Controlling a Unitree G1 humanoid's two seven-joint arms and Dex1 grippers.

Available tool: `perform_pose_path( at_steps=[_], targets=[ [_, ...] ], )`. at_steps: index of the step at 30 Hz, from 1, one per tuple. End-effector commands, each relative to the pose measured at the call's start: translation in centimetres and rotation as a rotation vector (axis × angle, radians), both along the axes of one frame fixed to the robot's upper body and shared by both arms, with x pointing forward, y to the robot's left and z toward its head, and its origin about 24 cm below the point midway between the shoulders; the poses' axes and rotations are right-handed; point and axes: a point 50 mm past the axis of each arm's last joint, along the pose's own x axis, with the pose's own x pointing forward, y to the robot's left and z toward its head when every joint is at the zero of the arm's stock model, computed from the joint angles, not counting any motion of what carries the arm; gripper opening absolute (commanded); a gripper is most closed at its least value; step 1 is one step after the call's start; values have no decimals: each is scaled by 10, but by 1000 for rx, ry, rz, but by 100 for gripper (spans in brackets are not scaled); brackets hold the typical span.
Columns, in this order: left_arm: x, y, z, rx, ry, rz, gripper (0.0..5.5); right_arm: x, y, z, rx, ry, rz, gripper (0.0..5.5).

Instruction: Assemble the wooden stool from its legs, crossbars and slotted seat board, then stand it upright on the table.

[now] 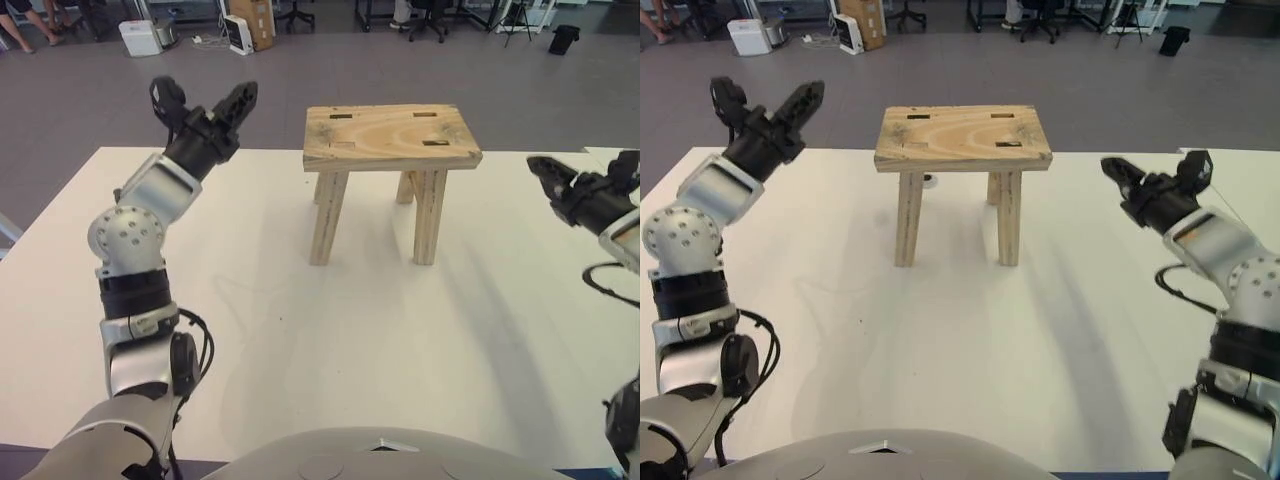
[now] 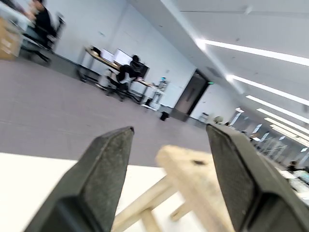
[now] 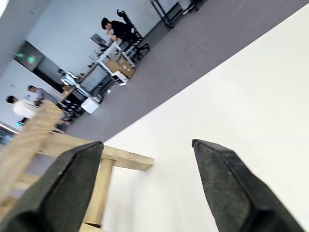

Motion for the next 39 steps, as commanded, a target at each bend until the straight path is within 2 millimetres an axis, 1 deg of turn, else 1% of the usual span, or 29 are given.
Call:
perform_pose_path(
  at_steps=[1,3,5,7,10,13,15,16,17,19,20,22,24,26,27,32,35,37,39],
  targets=[
    [-17,1,-56,226,91,128,278,-12,26,-38,-210,-3,8,344],
    [-22,4,-73,317,95,156,278,-12,28,-52,-250,-29,-74,344],
    [-22,10,-84,366,89,201,278,-10,29,-63,-273,-35,-123,344],
    [-25,14,-96,324,98,228,278,-5,35,-72,-289,-35,-139,344],
    [-27,22,-114,323,123,322,278,-2,45,-83,-247,-25,-171,344],
    [-22,23,-122,324,139,349,278,-13,50,-110,-285,80,-223,344],
    [-17,27,-124,368,136,329,278,-19,56,-121,-303,132,-242,344],
    [-14,30,-124,375,137,329,278,-21,60,-123,-288,132,-244,344],
    [-11,30,-124,360,144,318,278,-22,60,-123,-240,109,-255,344],
    [-1,22,-118,238,142,242,278,-27,67,-119,-115,42,-264,344],
    [3,18,-115,212,139,219,278,-29,69,-118,-91,21,-280,344],
    [9,15,-112,195,141,214,278,-36,71,-121,-171,37,-264,344],
    [11,10,-113,195,169,189,278,-37,71,-121,-223,35,-270,344],
    [11,6,-112,213,164,159,278,-33,69,-118,-236,11,-297,344],
    [11,6,-112,214,159,171,278,-30,68,-117,-242,-1,-306,344],
    [14,15,-106,249,119,274,278,-17,66,-108,-275,-78,-326,344],
    [11,17,-112,262,133,303,278,-10,69,-106,-294,-106,-313,344],
    [7,15,-119,262,134,320,278,-3,73,-102,-268,-128,-283,344],
    [3,12,-123,274,131,324,278,5,74,-97,-312,-144,-238,344]
  ],
)
